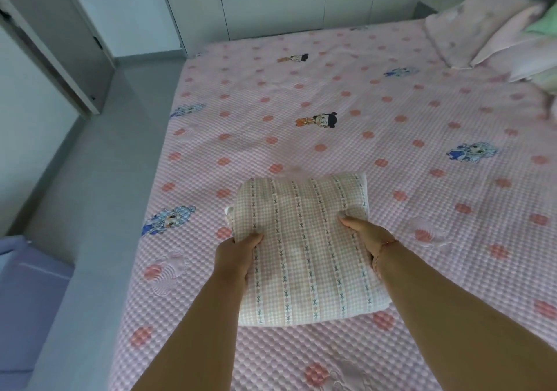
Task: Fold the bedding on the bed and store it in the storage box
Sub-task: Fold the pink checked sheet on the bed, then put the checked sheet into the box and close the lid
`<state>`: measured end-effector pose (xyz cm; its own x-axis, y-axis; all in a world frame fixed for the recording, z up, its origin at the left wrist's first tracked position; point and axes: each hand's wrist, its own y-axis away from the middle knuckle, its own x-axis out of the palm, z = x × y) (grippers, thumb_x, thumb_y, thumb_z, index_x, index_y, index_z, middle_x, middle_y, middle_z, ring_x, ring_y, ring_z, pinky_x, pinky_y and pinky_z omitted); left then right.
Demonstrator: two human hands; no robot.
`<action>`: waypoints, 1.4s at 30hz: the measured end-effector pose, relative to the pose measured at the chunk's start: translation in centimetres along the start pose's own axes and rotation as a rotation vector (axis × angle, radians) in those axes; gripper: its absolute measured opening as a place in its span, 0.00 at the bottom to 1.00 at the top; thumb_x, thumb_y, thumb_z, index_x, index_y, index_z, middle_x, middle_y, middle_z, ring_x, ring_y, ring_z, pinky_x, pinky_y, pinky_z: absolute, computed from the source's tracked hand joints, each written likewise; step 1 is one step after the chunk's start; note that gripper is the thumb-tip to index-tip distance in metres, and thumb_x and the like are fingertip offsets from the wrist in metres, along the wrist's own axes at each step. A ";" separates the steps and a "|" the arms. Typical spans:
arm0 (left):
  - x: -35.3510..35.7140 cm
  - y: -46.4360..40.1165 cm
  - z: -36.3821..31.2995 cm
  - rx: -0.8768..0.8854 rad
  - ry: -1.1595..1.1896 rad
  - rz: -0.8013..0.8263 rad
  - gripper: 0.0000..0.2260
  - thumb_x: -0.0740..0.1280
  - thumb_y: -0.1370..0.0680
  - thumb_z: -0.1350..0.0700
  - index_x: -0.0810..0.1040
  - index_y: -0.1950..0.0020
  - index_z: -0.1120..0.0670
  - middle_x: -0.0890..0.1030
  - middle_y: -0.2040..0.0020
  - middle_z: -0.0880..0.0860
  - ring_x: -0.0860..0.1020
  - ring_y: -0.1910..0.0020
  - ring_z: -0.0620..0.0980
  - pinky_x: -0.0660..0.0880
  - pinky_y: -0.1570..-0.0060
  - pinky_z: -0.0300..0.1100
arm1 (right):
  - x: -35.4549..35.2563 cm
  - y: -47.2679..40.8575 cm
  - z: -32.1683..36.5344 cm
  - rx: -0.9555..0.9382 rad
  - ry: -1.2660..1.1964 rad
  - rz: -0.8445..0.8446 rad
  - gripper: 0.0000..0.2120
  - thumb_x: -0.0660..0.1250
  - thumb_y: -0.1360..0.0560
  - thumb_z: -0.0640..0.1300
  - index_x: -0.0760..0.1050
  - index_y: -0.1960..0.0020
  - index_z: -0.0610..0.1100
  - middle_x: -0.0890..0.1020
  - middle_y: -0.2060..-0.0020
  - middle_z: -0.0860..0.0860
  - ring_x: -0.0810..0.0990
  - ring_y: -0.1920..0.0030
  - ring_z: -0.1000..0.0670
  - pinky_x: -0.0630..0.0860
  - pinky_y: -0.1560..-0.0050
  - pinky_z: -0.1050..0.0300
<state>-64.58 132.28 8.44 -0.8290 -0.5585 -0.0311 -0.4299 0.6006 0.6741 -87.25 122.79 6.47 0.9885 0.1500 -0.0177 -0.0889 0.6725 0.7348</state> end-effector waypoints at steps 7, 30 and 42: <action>-9.2 7.1 -5.6 0.116 0.076 -0.096 0.19 0.77 0.29 0.54 0.79 0.44 0.62 0.84 0.52 0.59 0.83 0.54 0.60 0.80 0.48 0.56 | 8.1 9.6 4.4 -0.182 0.007 0.047 0.29 0.77 0.38 0.57 0.78 0.45 0.39 0.84 0.53 0.45 0.83 0.53 0.44 0.79 0.48 0.48; -36.1 20.6 -5.9 0.195 0.423 -0.513 0.19 0.75 0.28 0.48 0.74 0.46 0.57 0.80 0.57 0.54 0.79 0.59 0.54 0.74 0.61 0.45 | 35.9 25.0 5.5 -0.384 0.468 0.406 0.37 0.73 0.38 0.66 0.73 0.34 0.48 0.75 0.37 0.47 0.76 0.39 0.44 0.70 0.40 0.52; -63.7 17.2 -6.3 0.175 0.481 -0.696 0.19 0.74 0.27 0.46 0.75 0.44 0.55 0.80 0.51 0.54 0.78 0.49 0.58 0.74 0.39 0.56 | 64.0 29.7 -0.6 -0.295 0.512 0.552 0.35 0.73 0.32 0.60 0.70 0.31 0.43 0.77 0.38 0.44 0.78 0.44 0.43 0.71 0.50 0.54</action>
<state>-16.91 174.65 26.68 -0.1317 -0.9899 -0.0526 -0.8653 0.0890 0.4933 -26.72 152.84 26.74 0.6207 0.7813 -0.0658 -0.6470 0.5577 0.5200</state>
